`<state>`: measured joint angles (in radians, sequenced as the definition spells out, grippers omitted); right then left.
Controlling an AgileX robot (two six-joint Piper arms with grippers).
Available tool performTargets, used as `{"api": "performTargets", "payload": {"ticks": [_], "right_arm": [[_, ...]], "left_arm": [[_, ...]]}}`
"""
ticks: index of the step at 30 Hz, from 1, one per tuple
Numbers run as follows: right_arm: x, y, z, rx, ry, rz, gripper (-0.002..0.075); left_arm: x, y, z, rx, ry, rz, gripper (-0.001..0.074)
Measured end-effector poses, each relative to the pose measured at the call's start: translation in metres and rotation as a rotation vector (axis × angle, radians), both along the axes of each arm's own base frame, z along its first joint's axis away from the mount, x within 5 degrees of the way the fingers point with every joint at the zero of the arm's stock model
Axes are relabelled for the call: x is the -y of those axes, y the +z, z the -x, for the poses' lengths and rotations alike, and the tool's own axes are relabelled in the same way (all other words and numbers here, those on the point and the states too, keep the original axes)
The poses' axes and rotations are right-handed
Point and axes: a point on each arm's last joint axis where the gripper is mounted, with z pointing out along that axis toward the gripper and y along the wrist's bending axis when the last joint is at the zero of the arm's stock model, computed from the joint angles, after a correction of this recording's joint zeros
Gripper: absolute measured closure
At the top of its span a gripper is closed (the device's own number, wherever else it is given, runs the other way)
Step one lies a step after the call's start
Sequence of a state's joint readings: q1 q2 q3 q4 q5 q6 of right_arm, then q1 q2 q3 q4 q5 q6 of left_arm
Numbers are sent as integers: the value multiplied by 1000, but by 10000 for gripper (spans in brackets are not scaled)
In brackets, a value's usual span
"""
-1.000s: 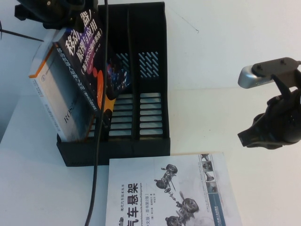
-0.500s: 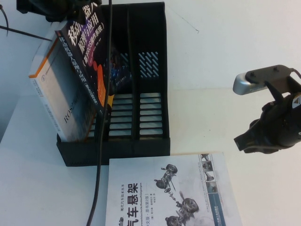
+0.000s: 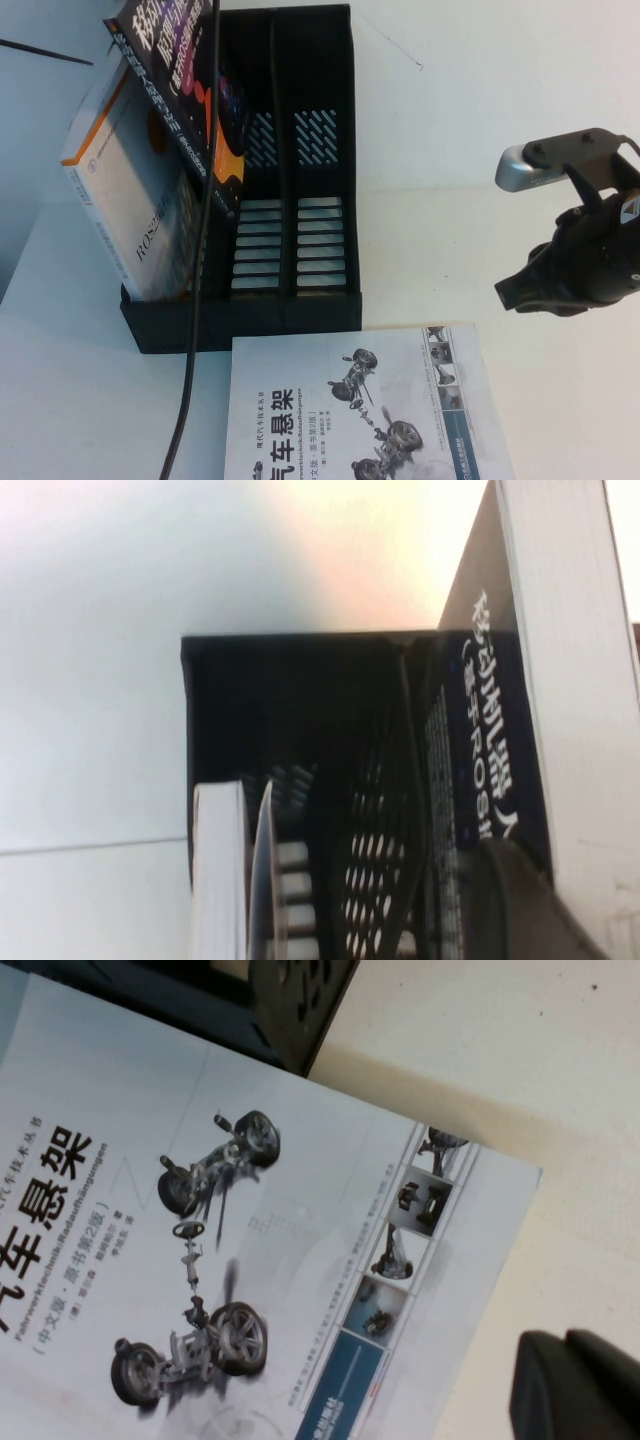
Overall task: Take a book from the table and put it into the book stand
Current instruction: Place the book on the book shelf
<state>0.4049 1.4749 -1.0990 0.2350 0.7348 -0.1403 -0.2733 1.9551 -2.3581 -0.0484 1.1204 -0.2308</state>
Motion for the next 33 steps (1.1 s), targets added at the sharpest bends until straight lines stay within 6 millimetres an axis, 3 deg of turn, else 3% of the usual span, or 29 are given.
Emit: {"api": "performTargets", "payload": {"ticks": [6,19,21,26,28,31,33], "right_arm": [[0,1,-2,18,-4,-4,726],[0,1,-2,26,-4,-6,726],[0,1,-2,29,-5,-7,726],[-1,2,-3,37,-7,-10,726],[-1,2,-3,40,-8,-11,726],[0,2,-3,44,0,-6,726],[0,2,-4,49,4,-1,726]], "left_arm": [[3,-10,-1,-77,-16,-2,623],[14,-55,-26,-203,-67,-17,619],[15,-58,-28,-201,-78,-20,580],[16,-53,-30,-154,-87,-10,338],[17,-53,-30,-147,-96,-16,297],[16,-50,-29,-132,-94,-25,323],[12,-44,-26,-111,-80,-44,402]]}}
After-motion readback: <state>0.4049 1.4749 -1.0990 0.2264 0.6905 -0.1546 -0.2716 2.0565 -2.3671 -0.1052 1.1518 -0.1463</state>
